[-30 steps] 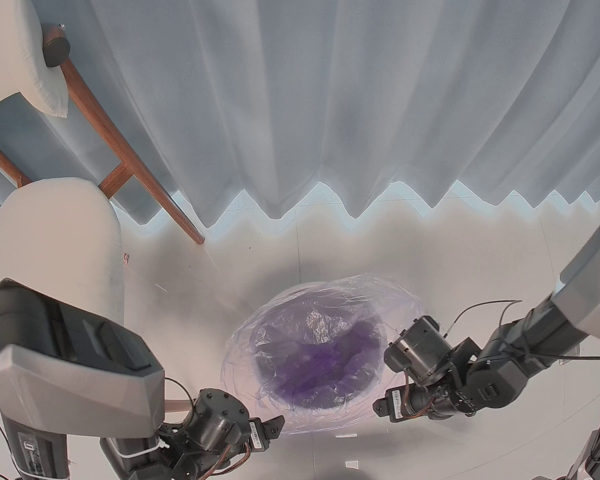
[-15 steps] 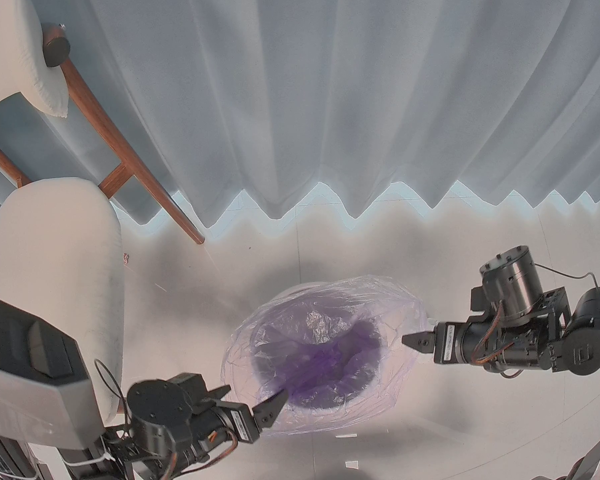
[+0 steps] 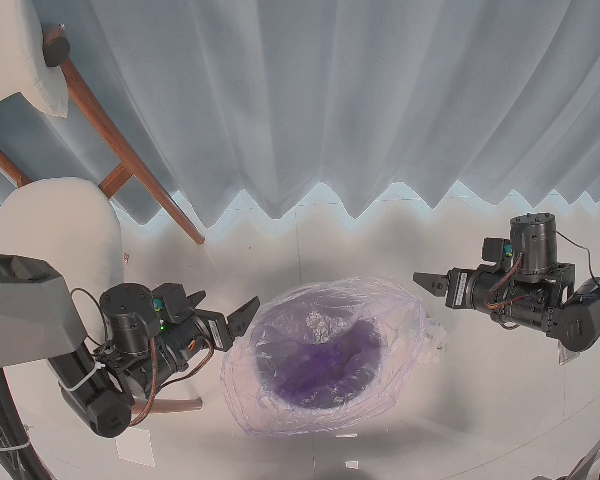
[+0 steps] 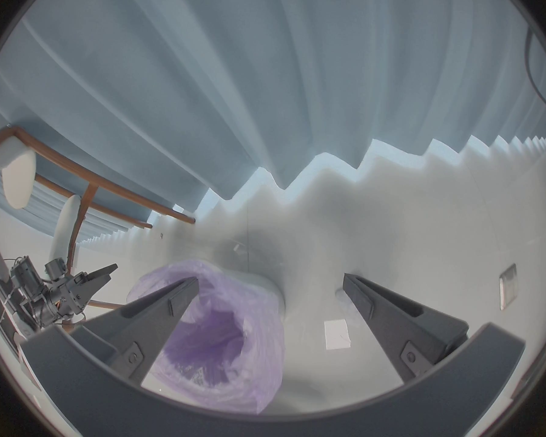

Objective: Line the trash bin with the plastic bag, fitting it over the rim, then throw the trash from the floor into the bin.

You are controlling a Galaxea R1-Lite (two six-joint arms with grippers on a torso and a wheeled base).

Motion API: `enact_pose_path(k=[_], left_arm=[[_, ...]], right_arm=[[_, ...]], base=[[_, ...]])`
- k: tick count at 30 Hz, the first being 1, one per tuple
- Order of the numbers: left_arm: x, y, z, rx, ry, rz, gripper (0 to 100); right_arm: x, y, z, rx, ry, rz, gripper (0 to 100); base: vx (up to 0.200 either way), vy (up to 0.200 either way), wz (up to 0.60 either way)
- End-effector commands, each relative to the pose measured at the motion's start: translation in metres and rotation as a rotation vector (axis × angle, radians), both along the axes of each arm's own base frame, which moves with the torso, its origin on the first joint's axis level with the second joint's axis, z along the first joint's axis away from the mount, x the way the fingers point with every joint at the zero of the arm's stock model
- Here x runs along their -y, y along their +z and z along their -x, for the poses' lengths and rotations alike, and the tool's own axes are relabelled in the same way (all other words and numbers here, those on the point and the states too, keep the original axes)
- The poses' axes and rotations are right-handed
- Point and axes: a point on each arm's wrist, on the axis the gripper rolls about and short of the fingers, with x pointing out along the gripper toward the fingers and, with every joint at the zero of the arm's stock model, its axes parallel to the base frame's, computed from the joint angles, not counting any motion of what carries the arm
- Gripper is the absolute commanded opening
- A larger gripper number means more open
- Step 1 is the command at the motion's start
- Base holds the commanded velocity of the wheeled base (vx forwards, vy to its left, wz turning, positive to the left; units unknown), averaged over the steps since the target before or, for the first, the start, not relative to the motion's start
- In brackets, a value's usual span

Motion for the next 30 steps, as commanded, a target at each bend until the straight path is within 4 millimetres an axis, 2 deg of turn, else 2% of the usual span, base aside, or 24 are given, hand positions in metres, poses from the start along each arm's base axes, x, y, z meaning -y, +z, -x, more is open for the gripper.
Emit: enact_pose_path(k=[1,6,13,17,18,20,21,26,30], left_arm=[[0.008,-0.016,-0.024,0.000,-0.004,-0.018,100],[0.018,-0.027,-0.020,-0.030,-0.088,-0.028,100],[0.019,-0.030,-0.019,-0.038,-0.122,-0.024,100],[0.018,-0.048,-0.024,-0.084,-0.117,-0.043,100],[0.018,-0.048,-0.024,-0.084,-0.117,-0.043,0],[0.021,-0.051,-0.029,-0.076,-0.117,-0.038,0],[0.022,-0.051,-0.031,-0.070,-0.112,-0.033,0],[0.024,-0.046,-0.037,-0.045,-0.107,-0.020,0],[0.023,-0.033,-0.052,0.016,-0.085,0.008,0]], right_arm=[[0.005,-0.029,-0.022,-0.021,0.027,0.013,100],[0.000,-0.042,-0.031,-0.010,0.071,0.000,100],[-0.002,-0.050,-0.035,-0.016,0.108,0.022,100],[-0.007,-0.059,-0.034,-0.041,0.123,0.028,100],[-0.007,-0.060,-0.034,-0.043,0.125,0.028,100],[-0.014,-0.063,-0.037,-0.045,0.138,0.026,100],[-0.014,-0.063,-0.040,-0.038,0.139,0.023,0],[-0.019,-0.058,-0.055,0.024,0.138,0.010,0],[-0.023,-0.048,-0.071,0.071,0.134,-0.002,0]], base=[[0.000,0.000,0.00],[0.000,0.000,0.00],[0.000,0.000,0.00],[0.000,0.000,0.00],[0.000,0.000,0.00],[0.000,0.000,0.00],[0.000,0.000,0.00],[0.000,0.000,0.00],[0.000,0.000,0.00]])
